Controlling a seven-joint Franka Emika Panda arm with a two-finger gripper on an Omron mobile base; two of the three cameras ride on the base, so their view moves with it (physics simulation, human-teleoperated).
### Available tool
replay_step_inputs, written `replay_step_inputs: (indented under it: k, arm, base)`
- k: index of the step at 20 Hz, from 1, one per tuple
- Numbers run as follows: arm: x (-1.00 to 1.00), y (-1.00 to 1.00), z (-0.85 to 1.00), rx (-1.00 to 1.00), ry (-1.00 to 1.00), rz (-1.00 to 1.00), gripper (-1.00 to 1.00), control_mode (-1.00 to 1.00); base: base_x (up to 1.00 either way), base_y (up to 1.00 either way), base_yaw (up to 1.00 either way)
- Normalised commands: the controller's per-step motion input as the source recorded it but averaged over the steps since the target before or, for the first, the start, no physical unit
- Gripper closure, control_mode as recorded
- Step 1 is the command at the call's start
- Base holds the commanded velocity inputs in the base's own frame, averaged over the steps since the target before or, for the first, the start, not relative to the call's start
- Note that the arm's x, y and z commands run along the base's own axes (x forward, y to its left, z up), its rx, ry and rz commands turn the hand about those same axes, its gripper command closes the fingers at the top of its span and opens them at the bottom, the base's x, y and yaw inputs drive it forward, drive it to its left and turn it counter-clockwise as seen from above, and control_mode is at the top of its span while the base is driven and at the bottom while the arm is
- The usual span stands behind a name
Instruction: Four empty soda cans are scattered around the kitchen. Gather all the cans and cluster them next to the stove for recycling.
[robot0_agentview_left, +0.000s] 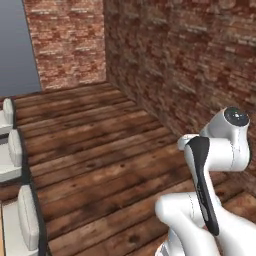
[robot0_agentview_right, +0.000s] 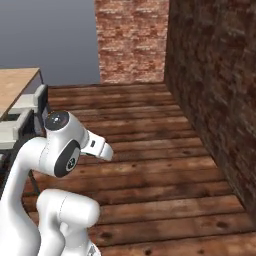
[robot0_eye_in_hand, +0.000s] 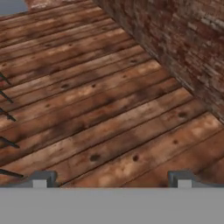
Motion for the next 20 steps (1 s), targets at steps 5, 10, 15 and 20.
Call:
replay_step_inputs:
  k: [5,10,15,20]
  arm:
    - [0.00,0.00,0.00,0.00,0.00,0.00,-1.00,1.00]
    - [0.00,0.00,0.00,0.00,0.00,0.00,-1.00,1.00]
    - [0.00,0.00,0.00,0.00,0.00,0.00,-1.00,1.00]
    - [0.00,0.00,0.00,0.00,0.00,0.00,-1.00,1.00]
  base:
    - [1.00,0.00,0.52]
    - [1.00,-0.08,0.53]
    - [1.00,-0.58,0.42]
    - [0.73,-0.86,0.39]
